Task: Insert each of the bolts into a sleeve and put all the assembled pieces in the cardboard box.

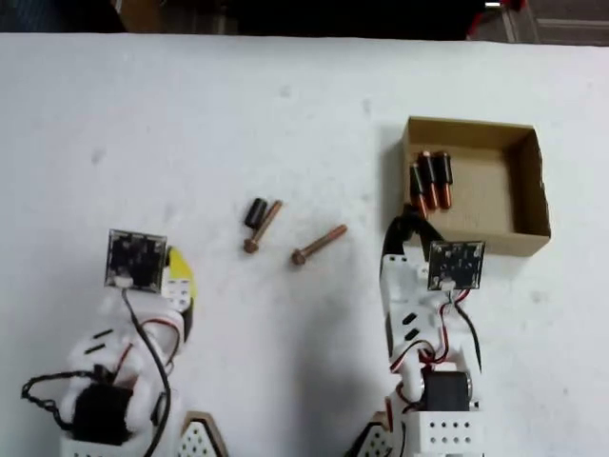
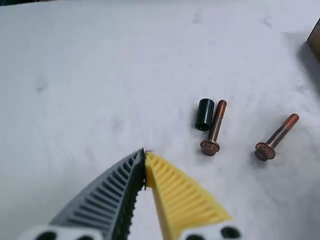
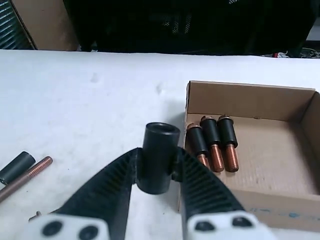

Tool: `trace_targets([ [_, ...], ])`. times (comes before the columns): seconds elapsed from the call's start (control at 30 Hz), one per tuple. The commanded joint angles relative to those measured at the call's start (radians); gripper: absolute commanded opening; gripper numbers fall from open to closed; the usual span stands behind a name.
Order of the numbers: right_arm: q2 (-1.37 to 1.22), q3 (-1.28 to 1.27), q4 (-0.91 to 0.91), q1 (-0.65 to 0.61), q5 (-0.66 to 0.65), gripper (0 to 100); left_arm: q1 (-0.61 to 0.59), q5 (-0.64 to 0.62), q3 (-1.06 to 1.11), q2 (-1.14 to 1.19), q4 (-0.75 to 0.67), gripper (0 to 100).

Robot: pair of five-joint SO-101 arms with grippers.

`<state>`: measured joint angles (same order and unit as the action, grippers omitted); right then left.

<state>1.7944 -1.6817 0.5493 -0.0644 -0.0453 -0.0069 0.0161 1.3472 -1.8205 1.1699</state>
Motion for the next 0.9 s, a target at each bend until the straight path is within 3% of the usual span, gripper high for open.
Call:
trace_targets([
  [0.0,0.008,-0.008,-0.031,0.007,0.011,1.6,0.016,0.012,-0.110,0.087,0.006,2],
  [0.37,0.008,-0.008,-0.031,0.007,0.011,1.6,0.101,0.015,-0.466,0.717,-0.002,2],
  [0.87,0.005,-0.008,-0.028,0.007,0.011,1.6,0.242,0.015,-0.736,1.280,0.002,4],
])
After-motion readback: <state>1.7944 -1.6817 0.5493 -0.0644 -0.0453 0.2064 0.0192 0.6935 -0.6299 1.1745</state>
